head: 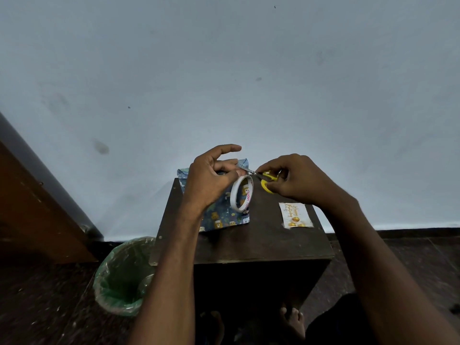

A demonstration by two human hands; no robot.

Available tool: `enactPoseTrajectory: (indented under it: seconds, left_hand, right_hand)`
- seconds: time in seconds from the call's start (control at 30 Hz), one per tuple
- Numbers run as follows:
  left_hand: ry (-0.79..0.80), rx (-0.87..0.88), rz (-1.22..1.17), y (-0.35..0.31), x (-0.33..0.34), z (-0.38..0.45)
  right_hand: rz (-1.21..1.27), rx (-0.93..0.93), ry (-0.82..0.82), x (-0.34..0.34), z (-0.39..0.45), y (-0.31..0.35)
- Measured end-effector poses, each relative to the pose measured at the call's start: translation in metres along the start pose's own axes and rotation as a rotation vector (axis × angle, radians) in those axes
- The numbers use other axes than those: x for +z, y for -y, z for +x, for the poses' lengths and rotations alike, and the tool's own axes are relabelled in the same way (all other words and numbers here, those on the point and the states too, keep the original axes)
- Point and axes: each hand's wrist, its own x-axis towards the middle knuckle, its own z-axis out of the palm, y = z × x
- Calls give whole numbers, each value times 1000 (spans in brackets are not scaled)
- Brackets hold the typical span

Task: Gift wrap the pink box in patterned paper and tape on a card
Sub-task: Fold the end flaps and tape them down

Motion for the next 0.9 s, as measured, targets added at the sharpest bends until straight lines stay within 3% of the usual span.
enactPoseTrajectory:
  seconds: [0.13,0.23,0.4,0.57,0.67,0.77,0.83,0.9]
  left_hand:
    - [7,-8,1,0,-1,0]
    - [10,-24,-20,0,-3,1]
    - [28,-36,-25,3,-5,1]
    - [25,-51,-54,6,-7,2]
    - [18,-67,-71,6,-6,2]
    - [20,-66,-64,5,-6,1]
    - [17,-55,-43,6,-5,1]
    - [10,-49,-41,6,-5,1]
  right_hand:
    - [56,48,-58,0,0,-9]
    - [-9,194,-86,11,0,-21]
    - [-213,417,176,55,-2,-37]
    - [-325,374,164,96,0,-39]
    - [-191,335,-138,92,2,-29]
    - [208,205,-526,73,7,-5]
    - [364,76,-622,64,9,10]
    - [452,5,-593,61,8,19]
